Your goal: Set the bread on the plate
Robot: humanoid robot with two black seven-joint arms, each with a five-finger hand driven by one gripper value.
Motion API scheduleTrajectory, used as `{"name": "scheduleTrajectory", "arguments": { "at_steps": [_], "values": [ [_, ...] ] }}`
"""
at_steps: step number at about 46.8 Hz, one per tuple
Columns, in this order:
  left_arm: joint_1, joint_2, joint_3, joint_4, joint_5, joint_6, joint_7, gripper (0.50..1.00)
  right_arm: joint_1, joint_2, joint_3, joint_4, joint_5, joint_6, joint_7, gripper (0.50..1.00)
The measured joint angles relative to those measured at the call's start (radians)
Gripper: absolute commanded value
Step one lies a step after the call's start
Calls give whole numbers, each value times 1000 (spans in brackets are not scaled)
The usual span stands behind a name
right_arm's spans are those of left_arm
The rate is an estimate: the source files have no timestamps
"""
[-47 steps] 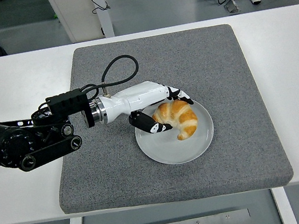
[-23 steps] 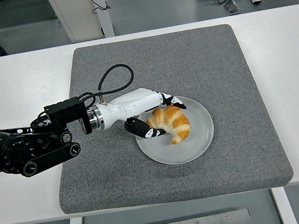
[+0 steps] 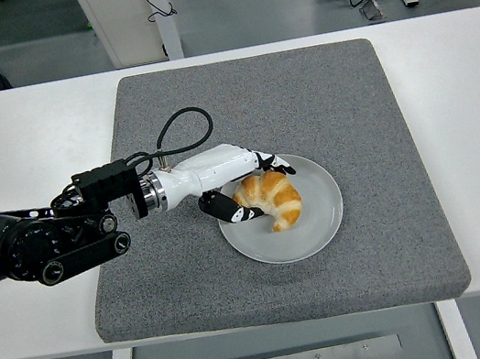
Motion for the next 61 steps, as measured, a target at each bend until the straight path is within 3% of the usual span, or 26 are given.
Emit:
{"name": "scheduleTrajectory", "arguments": {
  "at_steps": [5,12,20,41,50,61],
  "values": [
    [2,-7,0,2,0,0,0,761,0,0,0,0,0,0,0,1000],
    [2,-8,0,3,-1,0,0,890,0,0,0,0,0,0,0,1000],
    [3,-8,-2,2,-3,-3,0,948,-1,0,0,0,0,0,0,1000],
    [-6,-4,-21,-10,-34,-30,-6,966,-1,0,0,0,0,0,0,1000],
    [-11,3,-84,-11,-130,-47,-80,966,0,0,0,0,0,0,0,1000],
    [0,13,-157,-3,-289,-85,-85,966,0,0,0,0,0,0,0,1000]
  ]
}}
